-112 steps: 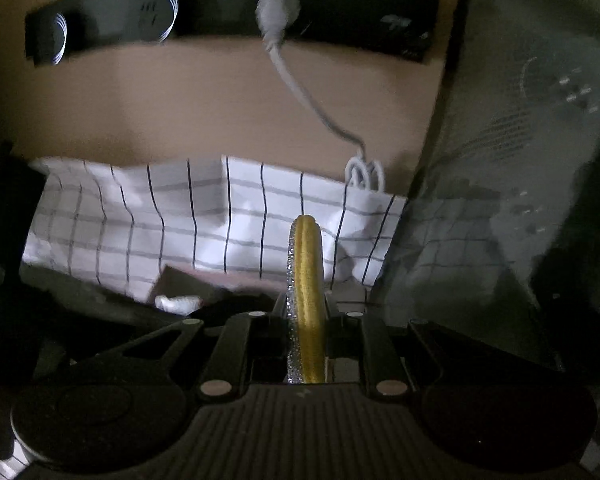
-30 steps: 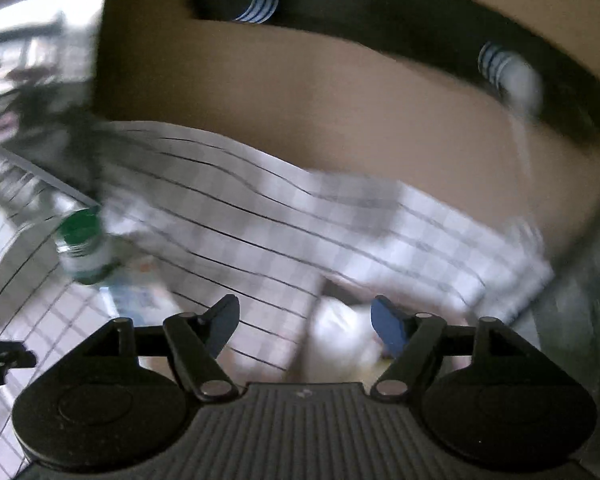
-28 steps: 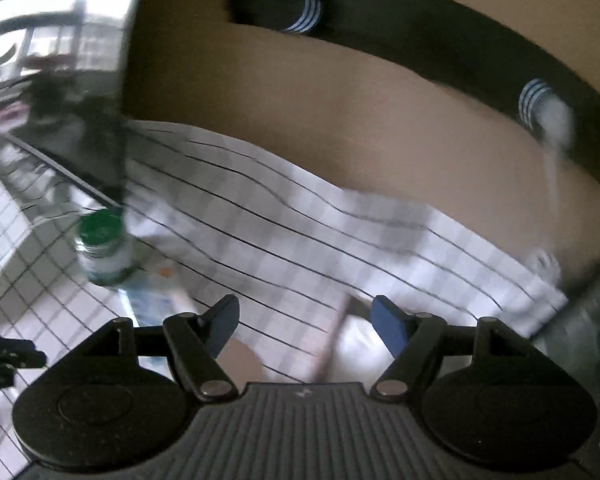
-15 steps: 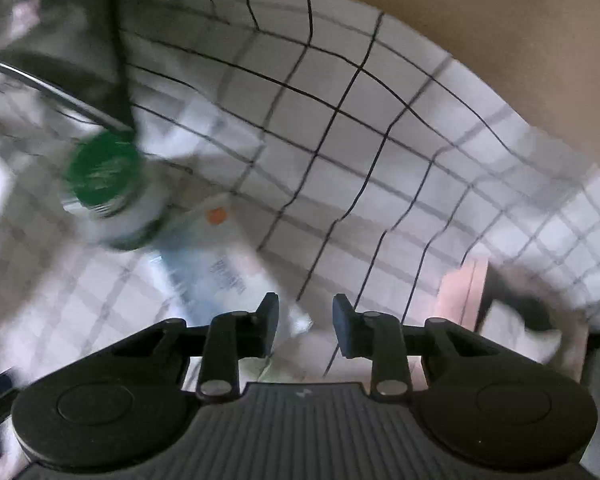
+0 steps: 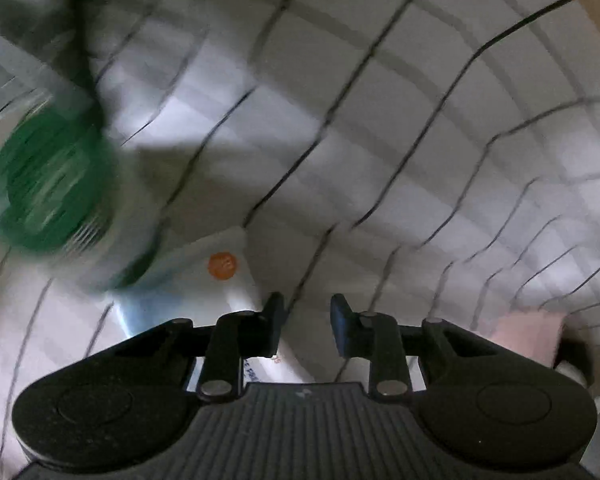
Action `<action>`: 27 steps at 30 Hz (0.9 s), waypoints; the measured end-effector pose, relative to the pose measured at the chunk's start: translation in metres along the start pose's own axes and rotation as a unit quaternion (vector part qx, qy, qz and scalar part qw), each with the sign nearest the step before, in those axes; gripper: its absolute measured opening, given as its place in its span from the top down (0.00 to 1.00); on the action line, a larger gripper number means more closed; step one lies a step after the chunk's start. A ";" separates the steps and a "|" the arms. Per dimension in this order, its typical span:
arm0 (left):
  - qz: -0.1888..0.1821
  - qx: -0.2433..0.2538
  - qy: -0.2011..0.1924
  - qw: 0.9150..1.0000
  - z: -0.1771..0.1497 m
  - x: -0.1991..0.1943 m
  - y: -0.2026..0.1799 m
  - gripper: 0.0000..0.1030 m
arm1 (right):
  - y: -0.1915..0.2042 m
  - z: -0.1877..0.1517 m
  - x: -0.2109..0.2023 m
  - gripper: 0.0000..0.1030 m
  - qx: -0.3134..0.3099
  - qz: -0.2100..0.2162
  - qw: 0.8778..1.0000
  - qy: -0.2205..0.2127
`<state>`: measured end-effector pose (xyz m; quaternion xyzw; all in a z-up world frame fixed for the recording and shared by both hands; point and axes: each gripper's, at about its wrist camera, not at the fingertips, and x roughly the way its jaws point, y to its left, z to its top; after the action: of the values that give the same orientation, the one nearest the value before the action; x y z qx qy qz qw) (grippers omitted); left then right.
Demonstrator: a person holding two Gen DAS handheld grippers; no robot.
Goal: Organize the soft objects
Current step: 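Reach the left tool to the blue-and-white wipes packet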
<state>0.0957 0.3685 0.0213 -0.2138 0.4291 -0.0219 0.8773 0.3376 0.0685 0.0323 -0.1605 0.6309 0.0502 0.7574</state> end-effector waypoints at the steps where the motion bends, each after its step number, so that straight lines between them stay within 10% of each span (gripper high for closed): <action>1: -0.005 0.006 0.001 1.000 0.001 0.002 -0.005 0.79 | 0.003 -0.009 -0.002 0.75 0.001 0.024 1.000 0.009; 6: -0.029 0.039 0.000 0.999 0.007 0.009 -0.029 0.79 | 0.016 -0.053 -0.023 0.75 -0.030 0.150 0.988 0.027; 10: -0.040 0.058 -0.004 0.997 0.011 0.014 -0.040 0.79 | 0.023 -0.101 -0.063 0.74 -0.121 0.111 0.982 -0.091; 16: -0.052 0.093 -0.001 0.994 0.017 0.017 -0.062 0.79 | 0.020 -0.156 -0.069 0.72 -0.142 0.175 0.968 -0.114; 21: -0.060 0.139 0.016 0.988 0.018 0.029 -0.089 0.79 | 0.015 -0.194 -0.060 0.49 -0.122 0.185 0.966 -0.130; 27: -0.061 0.238 0.036 0.969 0.006 0.047 -0.139 0.79 | 0.007 -0.213 -0.047 0.49 -0.052 0.206 0.965 -0.153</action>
<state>0.1500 0.2336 0.0445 -0.0237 0.4288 -0.1842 0.8841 0.1262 0.0164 0.0444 -0.0572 0.5235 0.2617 0.8089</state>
